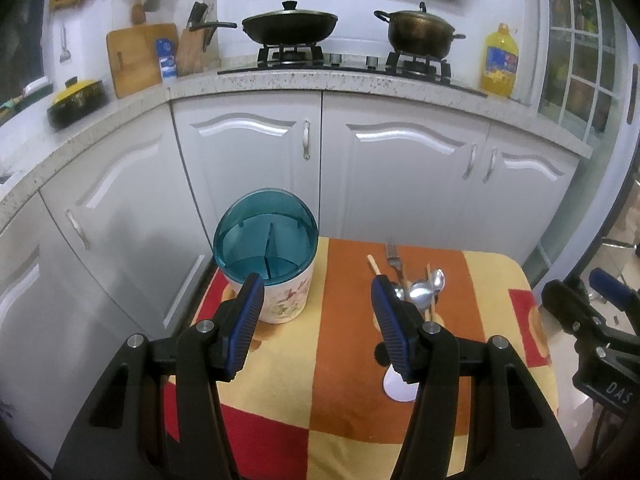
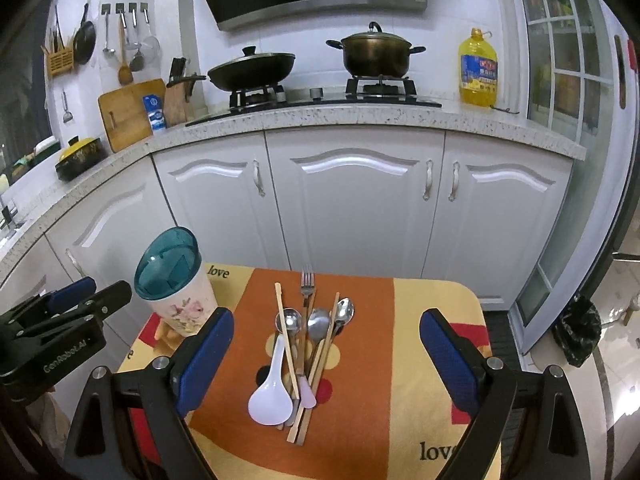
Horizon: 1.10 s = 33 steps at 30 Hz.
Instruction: Organize utensils
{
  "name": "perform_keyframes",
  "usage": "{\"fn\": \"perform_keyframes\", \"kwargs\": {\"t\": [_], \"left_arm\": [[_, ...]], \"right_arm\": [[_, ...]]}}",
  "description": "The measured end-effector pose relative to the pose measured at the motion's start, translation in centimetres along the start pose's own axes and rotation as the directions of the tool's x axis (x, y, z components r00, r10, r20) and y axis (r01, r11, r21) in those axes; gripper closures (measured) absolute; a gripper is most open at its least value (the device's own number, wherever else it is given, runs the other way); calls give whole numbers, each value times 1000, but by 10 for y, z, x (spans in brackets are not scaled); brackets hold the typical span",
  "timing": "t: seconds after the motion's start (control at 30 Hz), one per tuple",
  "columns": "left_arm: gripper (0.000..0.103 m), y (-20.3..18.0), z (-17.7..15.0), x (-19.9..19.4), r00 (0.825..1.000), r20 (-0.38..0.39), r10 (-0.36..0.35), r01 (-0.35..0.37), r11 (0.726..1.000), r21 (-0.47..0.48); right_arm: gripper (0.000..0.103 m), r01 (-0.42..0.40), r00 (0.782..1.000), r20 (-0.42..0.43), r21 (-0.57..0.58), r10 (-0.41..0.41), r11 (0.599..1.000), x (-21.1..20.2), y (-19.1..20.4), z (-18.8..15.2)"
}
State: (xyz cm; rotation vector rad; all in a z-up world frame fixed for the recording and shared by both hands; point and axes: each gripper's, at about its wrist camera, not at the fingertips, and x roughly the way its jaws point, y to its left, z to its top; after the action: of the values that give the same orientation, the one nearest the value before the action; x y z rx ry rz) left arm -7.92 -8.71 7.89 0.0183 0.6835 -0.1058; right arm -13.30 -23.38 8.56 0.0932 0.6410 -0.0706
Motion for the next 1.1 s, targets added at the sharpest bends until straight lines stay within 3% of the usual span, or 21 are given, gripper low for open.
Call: {"fn": "perform_keyframes", "kwargs": {"t": [1.1], "left_arm": [[48, -3, 8, -26, 998, 51, -30, 30, 1000, 4]], "right_arm": [[9, 14, 999, 48, -25, -13, 1000, -28, 13, 8]]}}
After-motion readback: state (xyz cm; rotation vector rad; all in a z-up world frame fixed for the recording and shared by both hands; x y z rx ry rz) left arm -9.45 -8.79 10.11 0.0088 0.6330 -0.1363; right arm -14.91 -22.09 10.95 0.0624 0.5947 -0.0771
